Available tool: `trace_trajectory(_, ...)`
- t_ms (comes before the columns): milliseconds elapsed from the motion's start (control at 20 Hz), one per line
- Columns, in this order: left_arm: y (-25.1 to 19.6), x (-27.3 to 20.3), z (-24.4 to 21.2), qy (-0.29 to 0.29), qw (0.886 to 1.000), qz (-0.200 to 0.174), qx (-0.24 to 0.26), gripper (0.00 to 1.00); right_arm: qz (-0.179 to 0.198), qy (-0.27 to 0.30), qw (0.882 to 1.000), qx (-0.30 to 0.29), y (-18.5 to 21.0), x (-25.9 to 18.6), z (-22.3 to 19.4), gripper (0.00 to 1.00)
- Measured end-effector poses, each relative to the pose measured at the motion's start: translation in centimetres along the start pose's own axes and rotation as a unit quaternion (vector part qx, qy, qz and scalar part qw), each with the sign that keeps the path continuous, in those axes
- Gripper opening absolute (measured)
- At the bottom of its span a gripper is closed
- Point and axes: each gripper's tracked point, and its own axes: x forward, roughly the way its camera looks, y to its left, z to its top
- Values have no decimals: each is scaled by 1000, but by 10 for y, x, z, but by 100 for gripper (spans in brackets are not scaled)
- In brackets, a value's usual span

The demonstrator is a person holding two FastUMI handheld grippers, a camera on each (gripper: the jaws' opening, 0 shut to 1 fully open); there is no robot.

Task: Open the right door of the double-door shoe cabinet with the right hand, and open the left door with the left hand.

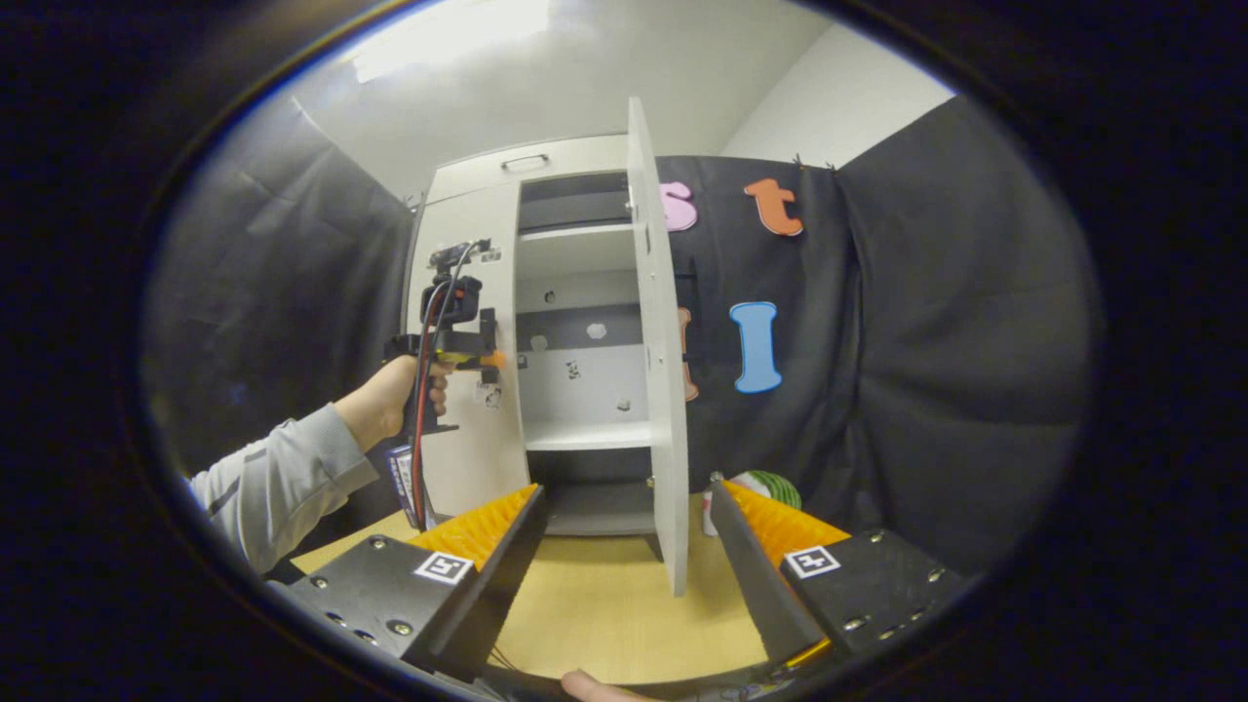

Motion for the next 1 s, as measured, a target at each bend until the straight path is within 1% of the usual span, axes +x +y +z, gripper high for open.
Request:
trace_trajectory(50,0,-3,0,0,1000,-2,0,22,4,-2,1000,-7,4,-5,1,100)
trace_trajectory(100,0,-6,1,-1,1000,-4,0,23,6,-4,1000,-14,9,-10,3,97)
trace_trajectory(150,-1,-9,1,-2,1000,-8,1,23,7,-6,1000,-19,12,-13,3,100)
trace_trajectory(200,0,-12,1,-1,1000,-10,-2,21,6,-6,1000,-21,14,-16,2,97)
trace_trajectory(250,1,-19,-2,2,1000,-9,-4,20,3,-7,1000,-22,14,-18,3,100)
trace_trajectory(300,2,-24,-3,4,1000,-9,-3,20,-3,-8,1000,-23,13,-19,4,97)
trace_trajectory(450,6,-41,-4,6,1000,-13,1,20,-17,-8,1000,-15,12,-22,5,97)
trace_trajectory(500,7,-47,-3,5,1000,-14,-1,20,-18,-8,1000,-13,13,-24,5,100)
trace_trajectory(600,12,-61,-4,9,1000,-21,-2,20,-21,-9,1000,-13,13,-27,6,100)
trace_trajectory(650,12,-63,-5,12,1000,-24,-3,20,-22,-11,1000,-12,13,-30,7,97)
trace_trajectory(700,15,-70,-5,14,1000,-26,-3,20,-22,-16,1000,-10,15,-34,11,100)
trace_trajectory(750,17,-77,-6,15,1000,-25,0,20,-21,-19,1000,-9,17,-38,14,97)
trace_trajectory(850,22,-91,-6,20,1000,-15,10,20,-16,-22,1000,-9,24,-45,13,97)
trace_trajectory(1000,32,-109,-5,22,1000,-4,11,20,-10,-23,999,-20,34,-59,9,98)
